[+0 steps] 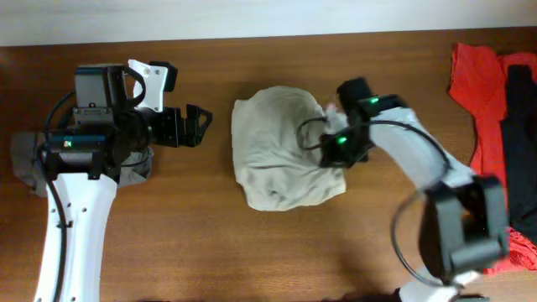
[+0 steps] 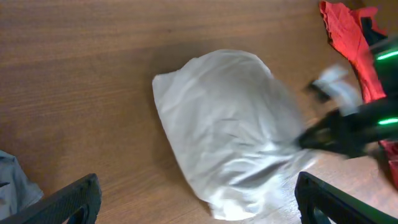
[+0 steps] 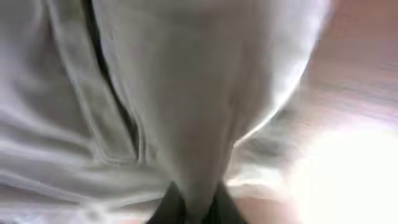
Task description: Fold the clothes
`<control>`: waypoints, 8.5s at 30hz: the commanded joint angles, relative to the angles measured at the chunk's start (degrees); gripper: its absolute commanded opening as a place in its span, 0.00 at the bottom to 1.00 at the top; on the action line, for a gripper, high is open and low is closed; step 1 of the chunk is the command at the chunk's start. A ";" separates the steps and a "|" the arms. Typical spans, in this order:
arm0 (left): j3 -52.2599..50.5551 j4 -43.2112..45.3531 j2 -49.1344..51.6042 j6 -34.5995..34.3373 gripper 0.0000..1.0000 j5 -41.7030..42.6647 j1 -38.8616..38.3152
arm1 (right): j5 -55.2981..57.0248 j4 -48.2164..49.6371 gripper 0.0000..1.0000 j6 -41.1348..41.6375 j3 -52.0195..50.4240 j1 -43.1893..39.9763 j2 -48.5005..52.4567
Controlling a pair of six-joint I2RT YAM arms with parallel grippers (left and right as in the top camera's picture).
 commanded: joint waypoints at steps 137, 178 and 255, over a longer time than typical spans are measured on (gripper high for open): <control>12.59 19.30 37.48 4.20 0.99 -17.57 -17.35 | 19.93 -34.07 0.81 8.50 24.26 1.38 -36.20; 13.70 30.10 50.16 -24.24 0.01 -4.11 -27.96 | 21.22 -34.60 0.81 8.46 24.26 1.38 -34.27; 32.87 -12.87 53.27 -6.03 0.68 -18.14 -9.70 | 24.55 0.81 0.78 19.54 -16.79 34.95 -0.87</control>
